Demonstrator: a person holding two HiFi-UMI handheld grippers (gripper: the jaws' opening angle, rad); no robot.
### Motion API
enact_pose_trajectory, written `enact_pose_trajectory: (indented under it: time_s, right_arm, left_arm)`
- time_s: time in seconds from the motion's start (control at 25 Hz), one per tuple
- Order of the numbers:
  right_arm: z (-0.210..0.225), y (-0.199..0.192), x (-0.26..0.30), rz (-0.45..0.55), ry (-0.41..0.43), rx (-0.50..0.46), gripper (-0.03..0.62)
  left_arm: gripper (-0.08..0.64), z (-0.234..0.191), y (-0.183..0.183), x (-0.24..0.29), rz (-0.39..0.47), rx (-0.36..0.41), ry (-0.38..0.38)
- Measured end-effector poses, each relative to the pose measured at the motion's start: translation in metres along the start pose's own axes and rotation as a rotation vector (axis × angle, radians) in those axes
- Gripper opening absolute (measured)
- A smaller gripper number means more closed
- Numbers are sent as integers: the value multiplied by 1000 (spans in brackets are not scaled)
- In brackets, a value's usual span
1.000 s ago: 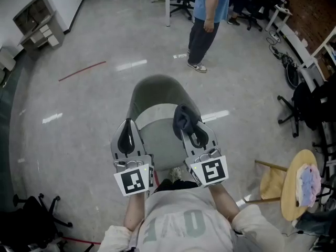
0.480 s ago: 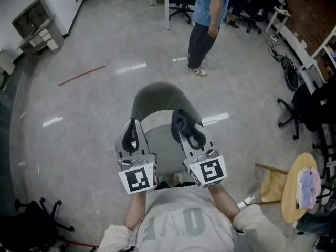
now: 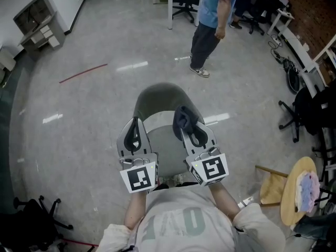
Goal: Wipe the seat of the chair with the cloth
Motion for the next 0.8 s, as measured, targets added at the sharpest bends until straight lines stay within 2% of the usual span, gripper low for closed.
enact_pose_trajectory:
  time_s: [0.44, 0.8]
  right_arm:
    - [5, -4, 5, 0, 5, -6, 58]
    - [-6, -5, 17, 7, 52, -4, 58]
  left_arm:
    - [15, -1, -2, 4, 2, 9, 10]
    - [15, -14, 0, 1, 6, 30, 50]
Point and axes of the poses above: the fingertips, and each gripper's own axes: x forward along the fingers, z to its right, y out of its top, the point moved 2 cm from there along -x, backward along the fingers, and after that the axes turned 5 degrees about -x, right-handed, at the moved point
